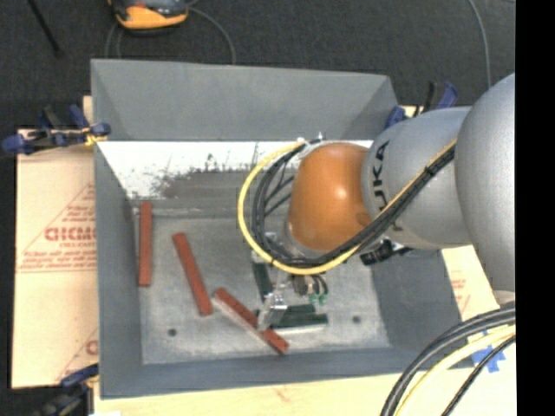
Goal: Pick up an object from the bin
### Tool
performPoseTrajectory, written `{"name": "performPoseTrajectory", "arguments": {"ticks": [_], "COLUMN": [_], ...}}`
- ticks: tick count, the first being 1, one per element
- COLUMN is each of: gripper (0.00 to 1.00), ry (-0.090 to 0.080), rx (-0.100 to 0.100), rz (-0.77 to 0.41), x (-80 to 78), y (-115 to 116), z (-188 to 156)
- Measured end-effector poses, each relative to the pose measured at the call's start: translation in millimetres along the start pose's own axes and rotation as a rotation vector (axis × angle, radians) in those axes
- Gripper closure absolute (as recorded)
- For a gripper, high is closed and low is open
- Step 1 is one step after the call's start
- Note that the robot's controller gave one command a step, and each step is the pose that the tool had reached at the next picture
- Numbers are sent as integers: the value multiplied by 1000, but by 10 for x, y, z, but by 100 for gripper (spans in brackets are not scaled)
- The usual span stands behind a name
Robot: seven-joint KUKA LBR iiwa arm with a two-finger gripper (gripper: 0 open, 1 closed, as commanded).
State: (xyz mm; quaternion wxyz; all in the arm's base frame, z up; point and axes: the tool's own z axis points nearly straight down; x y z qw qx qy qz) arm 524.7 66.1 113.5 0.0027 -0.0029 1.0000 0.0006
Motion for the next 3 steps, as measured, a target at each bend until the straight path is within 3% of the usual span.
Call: {"name": "performPoseTrajectory", "arguments": {"ticks": [1,2,3], "gripper": [100,100,100], "ry": [20,20,-6], "rx": [-9,-9,0], "rz": [123,123,122], "x": [-65,-66,-464], "y": [-114,-115,-170], "z": [304,304,-1271]}}
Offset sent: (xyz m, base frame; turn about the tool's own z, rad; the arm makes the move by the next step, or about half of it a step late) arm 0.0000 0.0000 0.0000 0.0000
